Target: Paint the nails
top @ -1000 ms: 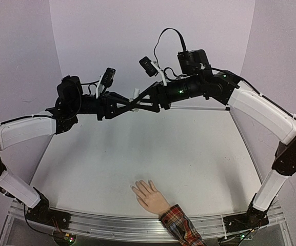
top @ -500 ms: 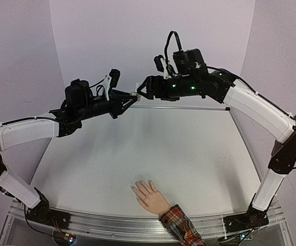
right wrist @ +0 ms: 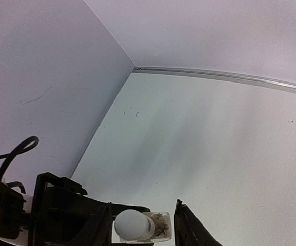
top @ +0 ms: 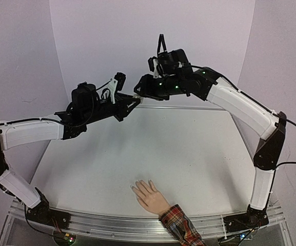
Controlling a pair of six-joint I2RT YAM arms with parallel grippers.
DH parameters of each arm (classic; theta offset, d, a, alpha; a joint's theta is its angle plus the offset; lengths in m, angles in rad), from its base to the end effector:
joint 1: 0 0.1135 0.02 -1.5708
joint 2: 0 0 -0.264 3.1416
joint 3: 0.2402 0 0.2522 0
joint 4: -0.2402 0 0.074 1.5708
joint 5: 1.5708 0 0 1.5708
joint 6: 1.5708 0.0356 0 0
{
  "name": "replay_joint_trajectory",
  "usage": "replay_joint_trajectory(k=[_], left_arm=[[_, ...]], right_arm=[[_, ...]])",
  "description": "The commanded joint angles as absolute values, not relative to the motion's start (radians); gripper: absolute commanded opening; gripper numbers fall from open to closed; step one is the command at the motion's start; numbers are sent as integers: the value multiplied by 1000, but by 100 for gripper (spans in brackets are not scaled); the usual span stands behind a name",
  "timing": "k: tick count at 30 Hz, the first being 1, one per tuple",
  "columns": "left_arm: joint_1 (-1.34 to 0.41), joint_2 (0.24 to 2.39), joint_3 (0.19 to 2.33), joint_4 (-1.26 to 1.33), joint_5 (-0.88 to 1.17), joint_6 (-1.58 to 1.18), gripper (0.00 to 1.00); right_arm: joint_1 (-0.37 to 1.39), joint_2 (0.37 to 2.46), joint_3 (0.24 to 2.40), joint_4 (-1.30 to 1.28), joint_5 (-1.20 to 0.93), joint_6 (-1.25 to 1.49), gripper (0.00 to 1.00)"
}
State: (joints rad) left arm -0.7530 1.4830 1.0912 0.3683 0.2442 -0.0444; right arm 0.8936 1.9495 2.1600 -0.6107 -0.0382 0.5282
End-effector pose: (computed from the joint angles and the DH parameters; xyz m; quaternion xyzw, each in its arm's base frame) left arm 0.2529 -0.2488 0.3358 0.3262 0.6364 -0.3495 0.6053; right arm 0.2781 0.3481 0.4260 -0.1618 0.8176 0.3725 0.4082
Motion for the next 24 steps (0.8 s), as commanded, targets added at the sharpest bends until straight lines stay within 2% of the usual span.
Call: replay_joint_trajectory(k=[1, 3, 5, 8, 13, 17, 20, 22, 23, 24], left_arm=[[-759, 1475, 1142, 429, 250, -48, 0], [-759, 1462, 1141, 421, 292, -54, 0], [-757, 1436, 1134, 405, 358, -62, 0], [-738, 1380, 1107, 406, 586, -102, 0], [-672, 1333, 1070, 553, 970, -332, 0], [-648, 1352, 1079, 657, 1156, -472, 0], [-644, 1375, 1099, 651, 1187, -487, 0], [-638, 1376, 1101, 639, 1161, -461, 0], [-636, 1373, 1102, 613, 1137, -439, 0], [-635, 1367, 1104, 568, 1094, -395, 0]], right_arm=[[899, 1967, 2216, -615, -54, 496, 29], [899, 1958, 2212, -615, -72, 457, 11], [898, 1939, 2196, -614, -114, 395, 1], [888, 1871, 2123, -576, -300, 257, 0], [871, 1743, 1920, -448, -723, 106, 0], [872, 1700, 1881, -416, -849, 68, 0], [870, 1693, 1880, -417, -854, 73, 3], [870, 1685, 1871, -416, -829, 82, 10], [870, 1679, 1866, -416, -795, 89, 17], [870, 1671, 1860, -416, -746, 105, 29]])
